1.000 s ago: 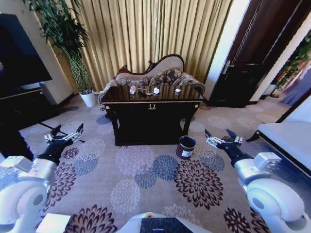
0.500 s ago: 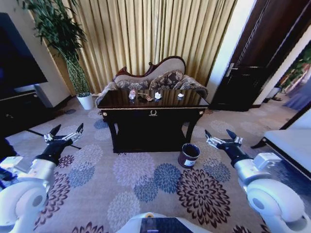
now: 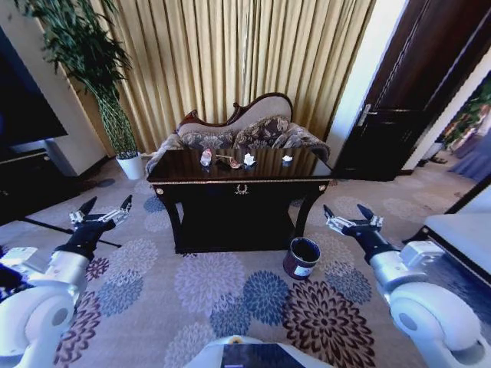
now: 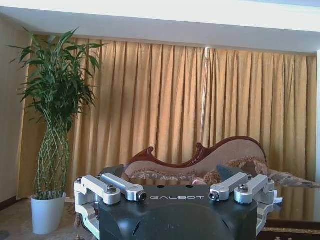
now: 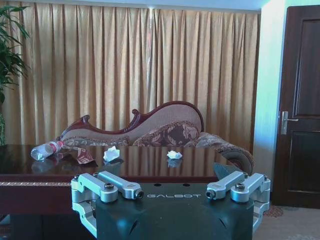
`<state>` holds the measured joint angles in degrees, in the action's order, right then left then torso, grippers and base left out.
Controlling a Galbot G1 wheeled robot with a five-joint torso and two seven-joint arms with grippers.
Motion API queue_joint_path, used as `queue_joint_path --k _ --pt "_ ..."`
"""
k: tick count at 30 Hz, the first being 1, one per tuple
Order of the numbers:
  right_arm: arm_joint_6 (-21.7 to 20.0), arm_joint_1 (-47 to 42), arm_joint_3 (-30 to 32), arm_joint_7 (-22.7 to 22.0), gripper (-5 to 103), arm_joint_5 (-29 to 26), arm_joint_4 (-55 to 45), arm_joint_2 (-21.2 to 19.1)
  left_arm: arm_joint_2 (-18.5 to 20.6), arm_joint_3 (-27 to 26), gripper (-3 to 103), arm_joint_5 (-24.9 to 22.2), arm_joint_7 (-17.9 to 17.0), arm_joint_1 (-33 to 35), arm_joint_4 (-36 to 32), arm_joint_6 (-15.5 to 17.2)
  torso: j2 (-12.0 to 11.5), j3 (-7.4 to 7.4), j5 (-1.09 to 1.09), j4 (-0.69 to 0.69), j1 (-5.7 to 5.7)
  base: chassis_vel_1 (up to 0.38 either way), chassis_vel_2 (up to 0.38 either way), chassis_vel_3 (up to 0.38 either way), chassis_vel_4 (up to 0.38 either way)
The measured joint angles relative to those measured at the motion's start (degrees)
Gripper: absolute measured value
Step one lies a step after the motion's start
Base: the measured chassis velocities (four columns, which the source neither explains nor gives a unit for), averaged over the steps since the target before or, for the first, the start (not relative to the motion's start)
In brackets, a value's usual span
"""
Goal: Move to the front of the table and place the trash on the table into the trash bin.
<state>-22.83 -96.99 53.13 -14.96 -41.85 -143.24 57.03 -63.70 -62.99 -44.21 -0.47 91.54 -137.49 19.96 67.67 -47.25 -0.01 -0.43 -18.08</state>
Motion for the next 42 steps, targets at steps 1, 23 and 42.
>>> queue_joint_path --k 1,23,42 --pt "0.0 0.0 0.0 0.0 100 0.0 0.0 0.0 0.0 0.0 100 0.0 0.0 0.0 0.0 0.0 0.0 0.00 0.00 0.00 0.00 -0.147 0.157 0.198 -0.153" --pt "0.0 0.0 -0.1 0.0 100 0.1 0.0 0.1 -0.5 0.1 100 0.0 0.3 0.3 -0.1 -0.2 0.0 0.00 0.02 0.00 0.00 -0.179 0.187 0.183 -0.187" --pt "-0.5 0.0 -0.9 0.0 100 -0.6 0.0 0.4 -1.4 -0.4 100 0.0 0.8 1.3 -0.3 -1.1 0.0 -0.02 0.02 0.00 -0.04 -0.146 0.153 0.159 -0.146"
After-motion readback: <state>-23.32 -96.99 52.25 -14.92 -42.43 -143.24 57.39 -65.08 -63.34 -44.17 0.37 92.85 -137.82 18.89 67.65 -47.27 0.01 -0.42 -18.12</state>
